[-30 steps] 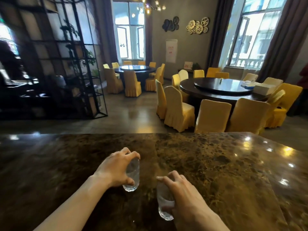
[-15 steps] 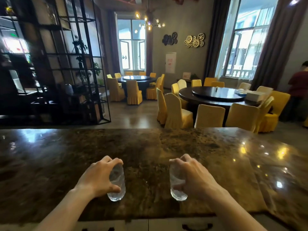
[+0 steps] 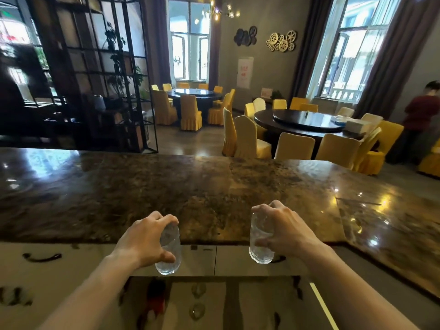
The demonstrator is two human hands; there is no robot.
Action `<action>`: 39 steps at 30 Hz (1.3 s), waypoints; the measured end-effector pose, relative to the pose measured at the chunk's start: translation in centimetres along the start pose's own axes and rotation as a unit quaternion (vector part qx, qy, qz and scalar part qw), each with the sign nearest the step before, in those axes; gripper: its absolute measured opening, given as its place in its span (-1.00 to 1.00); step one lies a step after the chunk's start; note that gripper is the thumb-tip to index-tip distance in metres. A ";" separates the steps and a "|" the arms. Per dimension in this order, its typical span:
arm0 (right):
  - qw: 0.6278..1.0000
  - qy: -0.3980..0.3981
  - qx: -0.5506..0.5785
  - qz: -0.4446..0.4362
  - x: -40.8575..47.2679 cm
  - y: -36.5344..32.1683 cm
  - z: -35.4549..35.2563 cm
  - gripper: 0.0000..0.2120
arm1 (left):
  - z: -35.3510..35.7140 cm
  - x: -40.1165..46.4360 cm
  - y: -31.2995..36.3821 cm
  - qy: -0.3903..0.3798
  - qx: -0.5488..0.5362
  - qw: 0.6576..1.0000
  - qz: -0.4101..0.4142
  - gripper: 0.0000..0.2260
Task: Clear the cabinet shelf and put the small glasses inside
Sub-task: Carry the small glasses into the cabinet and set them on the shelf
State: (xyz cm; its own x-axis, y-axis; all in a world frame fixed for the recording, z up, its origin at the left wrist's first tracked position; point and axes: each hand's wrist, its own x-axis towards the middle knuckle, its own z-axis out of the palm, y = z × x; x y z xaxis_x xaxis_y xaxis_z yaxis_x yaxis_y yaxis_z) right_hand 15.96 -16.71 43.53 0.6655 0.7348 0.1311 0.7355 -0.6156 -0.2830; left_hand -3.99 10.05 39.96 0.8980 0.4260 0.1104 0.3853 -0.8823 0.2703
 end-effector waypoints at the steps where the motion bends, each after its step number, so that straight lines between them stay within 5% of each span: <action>1: 1.000 0.000 -0.002 -0.004 -0.5 0.1 0.2 -0.24 | 0.2 -0.3 0.3 0.001 0.001 1.000 -0.002 -0.23; 13: 0.997 -0.075 0.007 -0.031 -5.4 5.5 10.4 -0.22 | 12.0 -5.9 2.6 -0.027 -0.025 0.997 -0.071 -0.24; 21: 0.988 -0.144 0.037 0.033 -9.6 12.7 27.0 -0.29 | 29.3 -8.7 1.8 -0.121 -0.021 0.984 -0.130 -0.20; 32: 0.981 -0.164 0.066 0.081 -9.0 20.6 52.0 -0.25 | 56.4 -8.8 -4.0 -0.119 -0.108 0.970 -0.182 -0.30; 39: 0.975 -0.182 0.058 0.114 -3.5 23.2 66.9 -0.39 | 70.1 -3.4 -10.0 -0.138 -0.113 0.975 -0.130 -0.23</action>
State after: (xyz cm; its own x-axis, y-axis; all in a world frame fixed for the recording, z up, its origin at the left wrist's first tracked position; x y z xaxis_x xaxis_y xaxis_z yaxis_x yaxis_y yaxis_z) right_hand 22.16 -14.54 -27.06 0.7061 0.6473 -0.2872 0.5395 -0.7544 -0.3740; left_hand 4.03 3.39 -30.20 0.8117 0.5308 -0.2438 0.5784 -0.6717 0.4630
